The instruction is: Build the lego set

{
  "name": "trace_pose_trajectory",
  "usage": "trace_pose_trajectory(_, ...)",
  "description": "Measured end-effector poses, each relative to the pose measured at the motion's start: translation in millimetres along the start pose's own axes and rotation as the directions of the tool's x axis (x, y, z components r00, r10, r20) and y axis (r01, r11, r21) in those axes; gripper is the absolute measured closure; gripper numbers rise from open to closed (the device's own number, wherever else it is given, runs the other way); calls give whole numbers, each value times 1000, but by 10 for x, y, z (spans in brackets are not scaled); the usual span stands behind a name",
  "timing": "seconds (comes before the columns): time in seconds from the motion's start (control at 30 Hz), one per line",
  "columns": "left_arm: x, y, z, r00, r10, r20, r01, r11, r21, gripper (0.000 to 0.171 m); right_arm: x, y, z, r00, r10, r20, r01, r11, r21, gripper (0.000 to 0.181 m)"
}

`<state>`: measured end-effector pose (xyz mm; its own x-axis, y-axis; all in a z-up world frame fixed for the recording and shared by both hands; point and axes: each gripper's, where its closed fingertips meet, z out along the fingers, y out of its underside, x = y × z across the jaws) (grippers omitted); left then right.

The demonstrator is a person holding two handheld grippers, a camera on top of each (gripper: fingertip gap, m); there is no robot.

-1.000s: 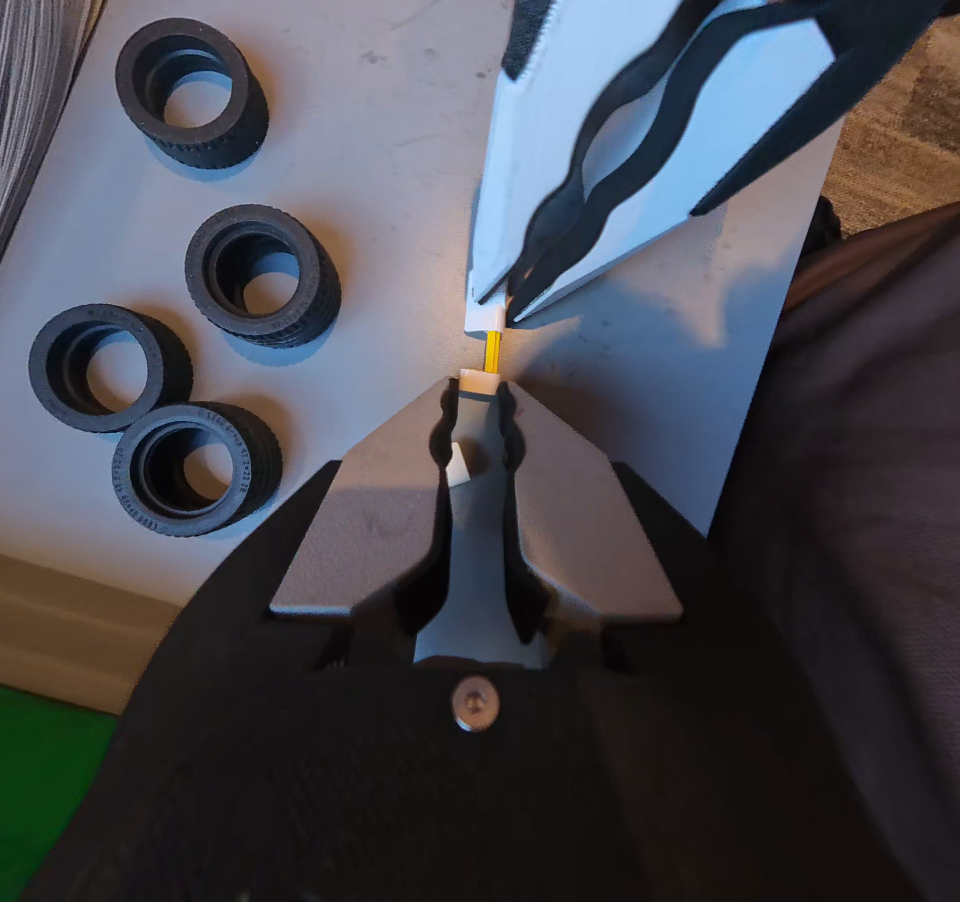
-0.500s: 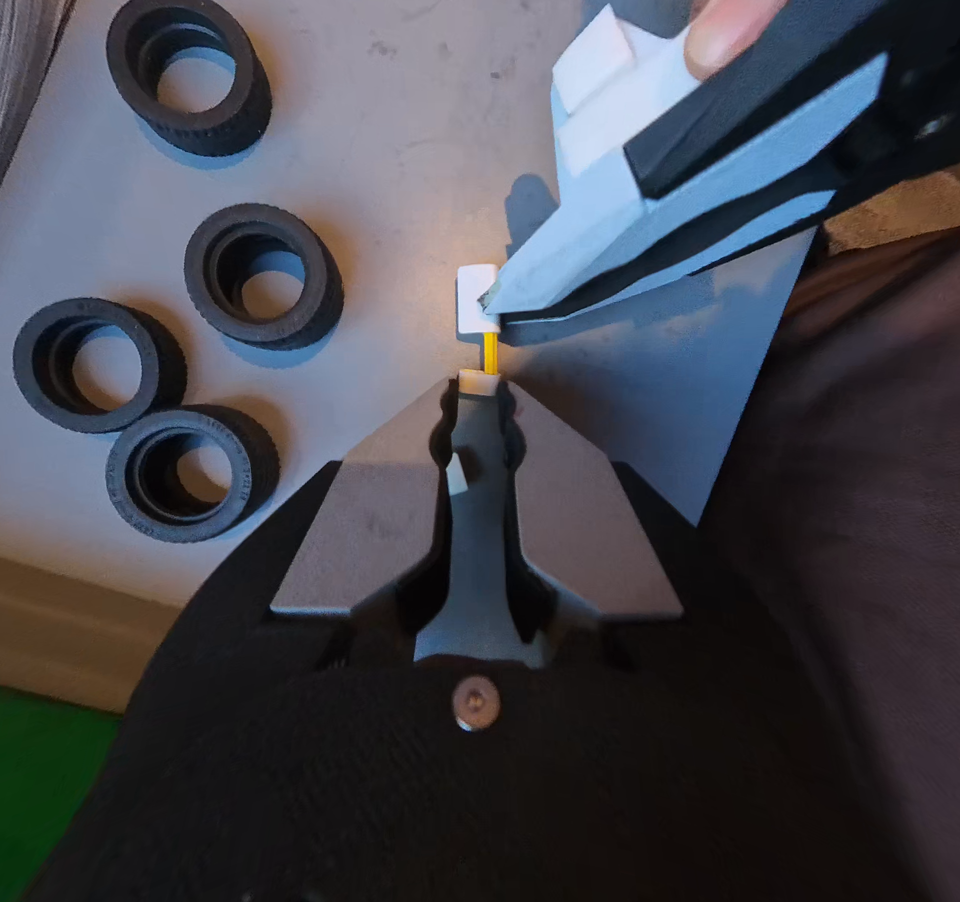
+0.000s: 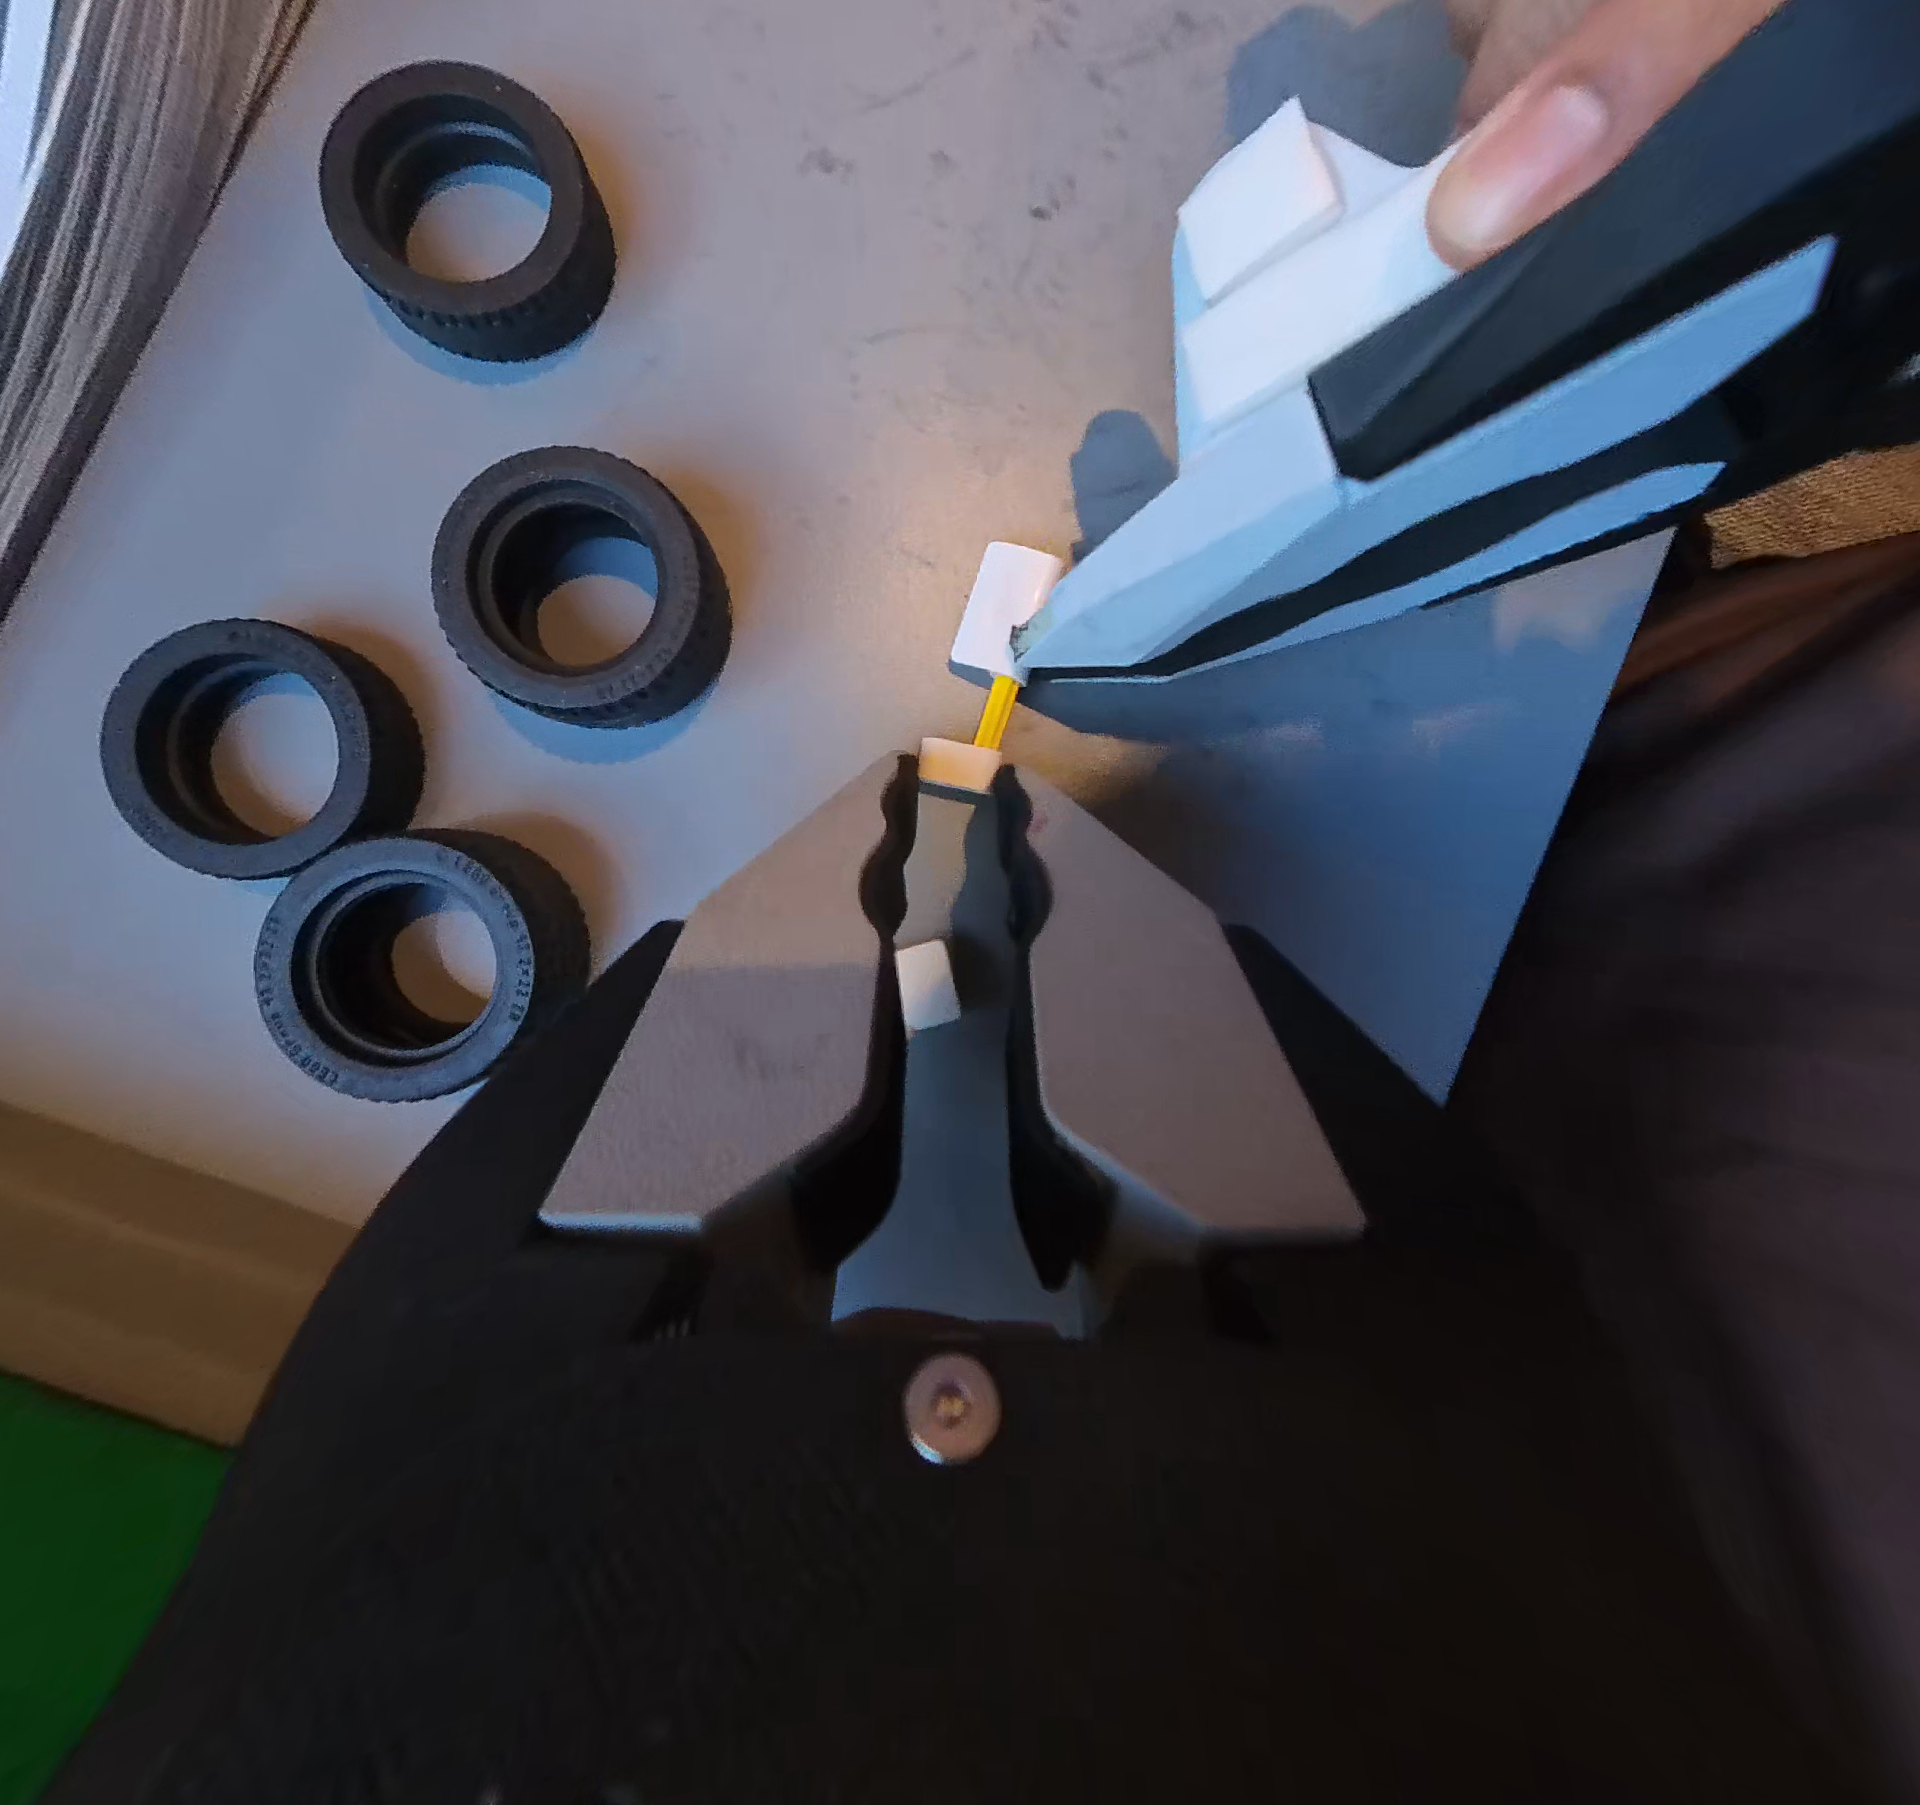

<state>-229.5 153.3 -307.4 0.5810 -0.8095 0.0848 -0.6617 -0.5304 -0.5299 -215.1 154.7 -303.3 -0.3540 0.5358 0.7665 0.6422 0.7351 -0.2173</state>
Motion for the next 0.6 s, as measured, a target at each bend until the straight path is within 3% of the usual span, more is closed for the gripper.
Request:
trace_pose_trajectory(0.2, 2, 3, -1, 998, 64, 4, -64, 997, 46, 159, 32, 26, -10, 975, 216, 49, -220, 970, 106, 173)
trace_pose_trajectory(0.4, 2, 6, -3, 996, 94, -4, -94, 995, 23, 158, 86, 62, -94, 938, 332, 99, -344, 929, 137, 147)
trace_pose_trajectory(0.47, 1, 6, -4, 995, 99, -5, -99, 995, 21, 159, 83, 95, -143, 895, 421, 146, -440, 887, 138, 149)
trace_pose_trajectory(0.6, 1, 8, -4, 994, 110, -6, -110, 994, 20, 159, 0, 187, -166, 734, 613, 292, -656, 751, 74, 151)
